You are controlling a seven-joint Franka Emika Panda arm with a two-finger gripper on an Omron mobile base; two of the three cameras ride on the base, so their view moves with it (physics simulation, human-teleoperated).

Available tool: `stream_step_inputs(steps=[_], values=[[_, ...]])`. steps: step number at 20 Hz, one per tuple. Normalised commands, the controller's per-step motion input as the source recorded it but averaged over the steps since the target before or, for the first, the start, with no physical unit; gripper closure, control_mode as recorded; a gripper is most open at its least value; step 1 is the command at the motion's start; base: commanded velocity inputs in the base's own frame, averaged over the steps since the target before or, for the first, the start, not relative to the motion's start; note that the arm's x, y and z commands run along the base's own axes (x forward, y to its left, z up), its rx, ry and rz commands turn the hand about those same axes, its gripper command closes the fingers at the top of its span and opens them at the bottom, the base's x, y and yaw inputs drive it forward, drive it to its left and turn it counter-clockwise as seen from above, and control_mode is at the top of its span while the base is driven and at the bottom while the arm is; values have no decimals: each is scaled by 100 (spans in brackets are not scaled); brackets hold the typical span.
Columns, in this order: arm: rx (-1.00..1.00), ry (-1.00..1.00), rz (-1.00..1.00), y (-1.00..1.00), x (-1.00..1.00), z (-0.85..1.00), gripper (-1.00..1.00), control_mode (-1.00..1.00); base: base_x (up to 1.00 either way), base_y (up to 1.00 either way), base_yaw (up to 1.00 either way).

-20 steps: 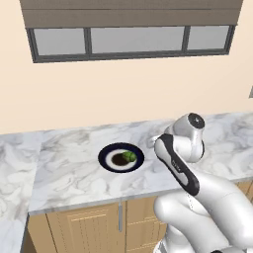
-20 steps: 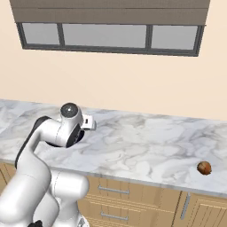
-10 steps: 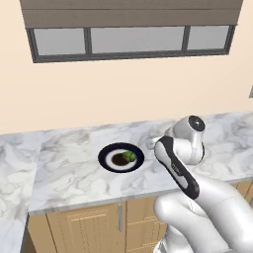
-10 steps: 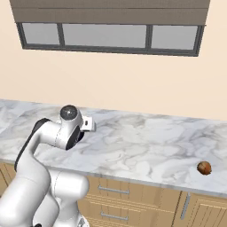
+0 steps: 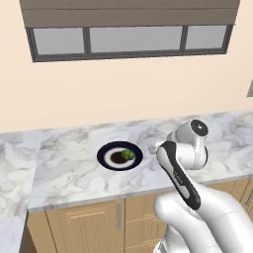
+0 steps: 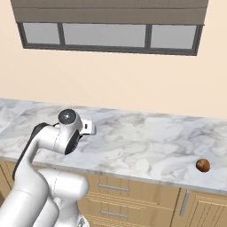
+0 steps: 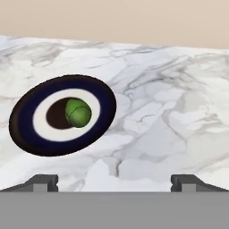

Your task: Pick the avocado and bread from the counter and place them on the plate. Then pick the jam from the cabinet and place it next to the plate. Lastly close the cabinet door.

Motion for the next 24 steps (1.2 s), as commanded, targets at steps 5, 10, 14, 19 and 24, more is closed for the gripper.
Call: stream_step_inputs(steps=[5, 10, 14, 19, 24], values=[[0, 0, 0, 0, 0, 0, -100, 100, 8, -58, -1], [0, 0, 0, 0, 0, 0, -100, 100, -17, -97, -1], [0, 0, 0, 0, 0, 0, -100, 100, -9, -98, -4], [0, 0, 0, 0, 0, 0, -100, 100, 1, -92, -3], [0, 0, 0, 0, 0, 0, -100, 100, 13, -41, -1]])
